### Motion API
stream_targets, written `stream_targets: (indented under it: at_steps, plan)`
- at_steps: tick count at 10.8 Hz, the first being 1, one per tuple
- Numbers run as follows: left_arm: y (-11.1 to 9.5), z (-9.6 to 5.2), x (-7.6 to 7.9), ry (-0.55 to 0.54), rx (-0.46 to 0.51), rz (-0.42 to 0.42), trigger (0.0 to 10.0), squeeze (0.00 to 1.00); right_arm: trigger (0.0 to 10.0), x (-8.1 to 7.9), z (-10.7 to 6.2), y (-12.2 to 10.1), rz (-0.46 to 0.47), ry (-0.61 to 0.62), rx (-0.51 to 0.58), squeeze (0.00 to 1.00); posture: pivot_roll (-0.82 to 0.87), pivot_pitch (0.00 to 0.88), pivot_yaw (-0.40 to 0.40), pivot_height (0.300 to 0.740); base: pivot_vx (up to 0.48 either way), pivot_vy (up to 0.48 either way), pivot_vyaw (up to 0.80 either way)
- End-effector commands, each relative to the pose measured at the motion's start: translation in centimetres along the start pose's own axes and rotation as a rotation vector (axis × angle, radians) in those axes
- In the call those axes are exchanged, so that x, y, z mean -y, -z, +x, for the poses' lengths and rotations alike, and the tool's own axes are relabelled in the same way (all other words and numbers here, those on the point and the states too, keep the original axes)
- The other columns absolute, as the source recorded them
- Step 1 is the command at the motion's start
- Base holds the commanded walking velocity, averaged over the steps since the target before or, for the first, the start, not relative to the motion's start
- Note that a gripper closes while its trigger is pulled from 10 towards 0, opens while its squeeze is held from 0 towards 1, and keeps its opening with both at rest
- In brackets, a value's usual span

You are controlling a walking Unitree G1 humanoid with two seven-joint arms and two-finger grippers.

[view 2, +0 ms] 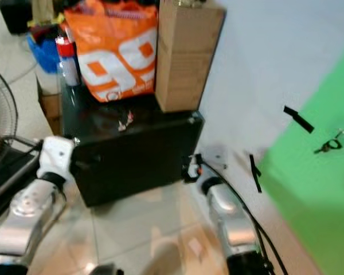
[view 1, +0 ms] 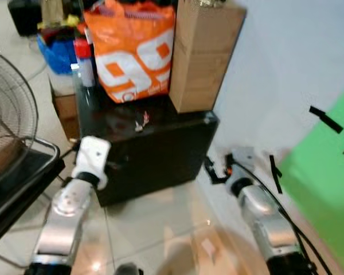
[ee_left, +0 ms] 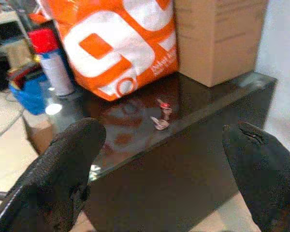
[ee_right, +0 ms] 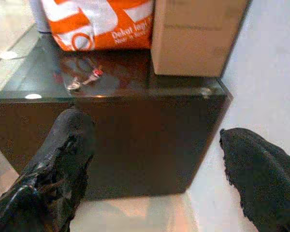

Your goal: Hang keys on a hook

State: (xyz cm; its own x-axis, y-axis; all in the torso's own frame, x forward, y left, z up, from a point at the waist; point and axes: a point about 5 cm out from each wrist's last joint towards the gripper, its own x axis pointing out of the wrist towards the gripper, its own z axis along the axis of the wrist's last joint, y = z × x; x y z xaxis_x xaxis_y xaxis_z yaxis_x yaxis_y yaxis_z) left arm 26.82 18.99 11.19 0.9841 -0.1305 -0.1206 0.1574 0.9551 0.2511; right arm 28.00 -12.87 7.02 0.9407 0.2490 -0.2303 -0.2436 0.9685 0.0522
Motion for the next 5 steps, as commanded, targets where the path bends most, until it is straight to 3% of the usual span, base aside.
stream_targets:
  at_steps: [1,3,5]
  plan:
    - [-0.26,0.12,0.63,0.026,0.011,-0.009,10.0,0.00,10.0,0.94,-0.22,0.22,-0.013,0.037,-0.011,1.00,0.00,0.000,-0.097,0.740,0.000,0.000,0.00]
    - [-0.22,0.08,0.50,0.023,0.012,-0.009,10.0,0.00,10.0,0.95,-0.17,0.03,-0.007,0.043,-0.006,1.00,0.00,0.000,-0.095,0.740,0.000,0.000,0.00]
    - [-0.40,0.30,0.33,0.025,0.018,-0.012,10.0,0.00,10.0,1.11,-0.16,-0.09,-0.021,0.051,-0.005,1.00,-0.01,0.000,-0.094,0.740,0.246,0.000,0.00]
